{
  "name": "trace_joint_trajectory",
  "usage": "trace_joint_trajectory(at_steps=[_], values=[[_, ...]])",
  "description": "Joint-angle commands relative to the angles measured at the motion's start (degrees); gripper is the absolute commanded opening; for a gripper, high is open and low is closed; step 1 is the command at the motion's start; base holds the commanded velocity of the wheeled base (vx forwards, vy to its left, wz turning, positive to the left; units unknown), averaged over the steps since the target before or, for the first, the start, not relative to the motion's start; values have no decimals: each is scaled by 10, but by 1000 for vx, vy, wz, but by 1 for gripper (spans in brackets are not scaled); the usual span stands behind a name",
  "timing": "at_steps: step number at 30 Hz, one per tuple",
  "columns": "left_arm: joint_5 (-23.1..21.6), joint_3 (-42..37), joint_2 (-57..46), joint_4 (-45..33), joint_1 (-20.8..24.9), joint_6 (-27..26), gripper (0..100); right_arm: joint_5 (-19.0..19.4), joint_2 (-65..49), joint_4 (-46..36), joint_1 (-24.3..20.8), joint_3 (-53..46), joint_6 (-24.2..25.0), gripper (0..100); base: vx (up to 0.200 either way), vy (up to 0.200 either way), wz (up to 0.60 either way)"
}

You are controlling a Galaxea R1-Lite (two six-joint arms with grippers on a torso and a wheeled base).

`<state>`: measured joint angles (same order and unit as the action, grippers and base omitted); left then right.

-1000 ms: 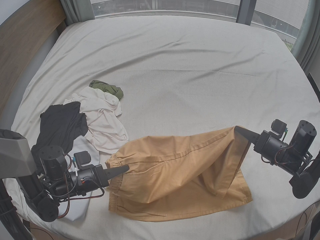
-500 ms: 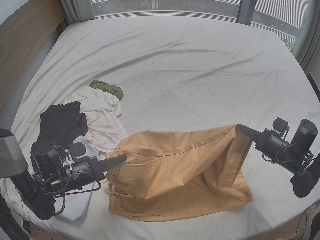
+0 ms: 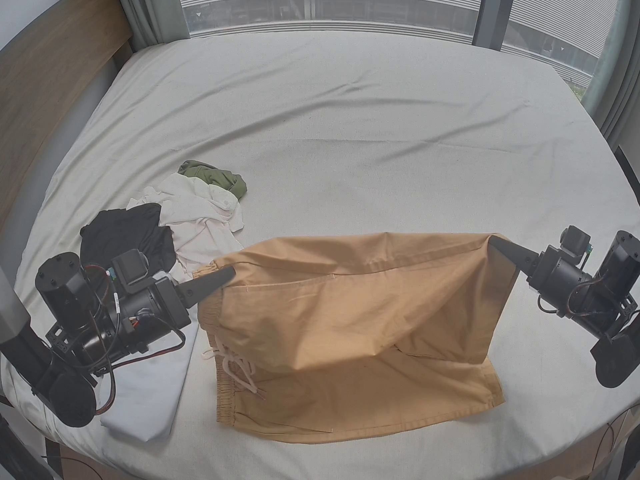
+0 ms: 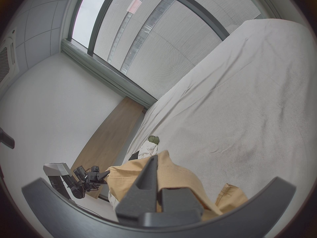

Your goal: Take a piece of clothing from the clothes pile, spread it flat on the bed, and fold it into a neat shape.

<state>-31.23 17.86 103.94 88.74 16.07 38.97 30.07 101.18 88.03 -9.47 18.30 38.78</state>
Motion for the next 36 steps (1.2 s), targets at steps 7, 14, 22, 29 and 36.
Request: trace_joint_trajectory(at_steps=[7, 14, 22, 29, 36], values=[[-22, 9, -1, 0, -23, -45, 0, 3, -5, 0, 12, 3, 0, 0, 0, 0, 0], [-25, 47, 13, 0, -47, -47, 0, 24, -24, -2, 31, 5, 11, 0, 0, 0, 0], [-23, 58, 5, 1, -46, -46, 0, 27, -36, -3, 42, 13, 17, 0, 0, 0, 0], [-23, 62, -3, 0, -45, -46, 0, 30, -42, -3, 50, 18, 17, 0, 0, 0, 0], [-22, 73, -9, 0, -46, -44, 0, 30, -50, -4, 52, 22, 22, 0, 0, 0, 0]])
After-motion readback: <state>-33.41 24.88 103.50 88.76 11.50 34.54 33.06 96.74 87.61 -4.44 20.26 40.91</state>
